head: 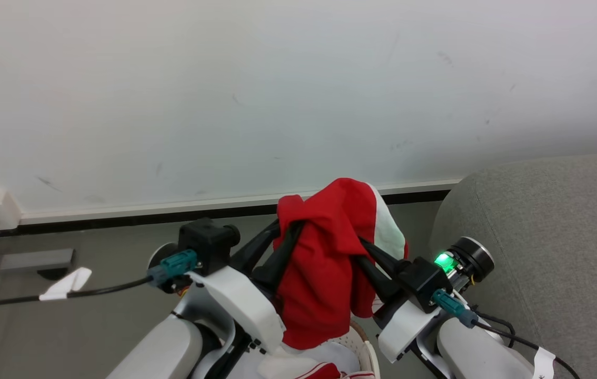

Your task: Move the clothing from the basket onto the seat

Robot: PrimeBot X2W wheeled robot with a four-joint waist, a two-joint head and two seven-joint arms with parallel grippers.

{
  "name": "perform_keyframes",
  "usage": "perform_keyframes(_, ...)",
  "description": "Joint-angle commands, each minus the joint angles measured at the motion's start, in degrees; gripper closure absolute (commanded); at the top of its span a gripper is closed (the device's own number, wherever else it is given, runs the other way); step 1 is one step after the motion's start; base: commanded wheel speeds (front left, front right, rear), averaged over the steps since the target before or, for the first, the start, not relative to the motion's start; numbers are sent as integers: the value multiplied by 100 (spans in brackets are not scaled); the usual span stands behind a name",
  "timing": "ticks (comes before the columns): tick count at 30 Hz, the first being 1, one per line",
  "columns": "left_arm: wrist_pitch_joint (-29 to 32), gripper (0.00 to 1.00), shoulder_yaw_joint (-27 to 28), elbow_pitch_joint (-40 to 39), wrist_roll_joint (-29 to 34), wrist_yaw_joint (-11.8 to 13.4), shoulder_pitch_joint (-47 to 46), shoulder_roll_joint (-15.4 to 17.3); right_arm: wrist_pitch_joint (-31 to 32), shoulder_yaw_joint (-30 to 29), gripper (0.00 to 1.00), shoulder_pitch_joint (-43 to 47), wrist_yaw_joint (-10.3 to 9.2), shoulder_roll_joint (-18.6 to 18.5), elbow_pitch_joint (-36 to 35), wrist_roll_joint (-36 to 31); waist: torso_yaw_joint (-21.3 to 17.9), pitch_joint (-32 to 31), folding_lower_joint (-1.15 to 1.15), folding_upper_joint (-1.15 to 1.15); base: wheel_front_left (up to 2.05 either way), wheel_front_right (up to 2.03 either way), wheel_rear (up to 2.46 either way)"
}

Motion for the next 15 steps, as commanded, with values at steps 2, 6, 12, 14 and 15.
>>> perform_keyframes(2,-84,0,-6,66,62,28,84,51,-20,-108,100,20,-14,-1,-42,94,-19,7,0,0,0,0,0)
perform_keyframes(6,-156,0,-44,137,125,37,122,87,-20,-288,100,-31,-14,-78,-58,134,-35,2,0,0,0,0,0)
perform_keyframes(12,-329,0,-125,261,238,10,199,117,-21,-618,100,-1,-14,-219,-177,109,-62,-10,0,0,0,0,0)
perform_keyframes(14,-365,0,-162,309,253,-2,231,114,-21,-698,100,26,-14,-248,-205,85,-83,-7,0,0,0,0,0)
perform_keyframes(15,-395,0,-176,332,247,0,246,106,-21,-724,100,36,-14,-265,-215,73,-95,-5,0,0,0,0,0)
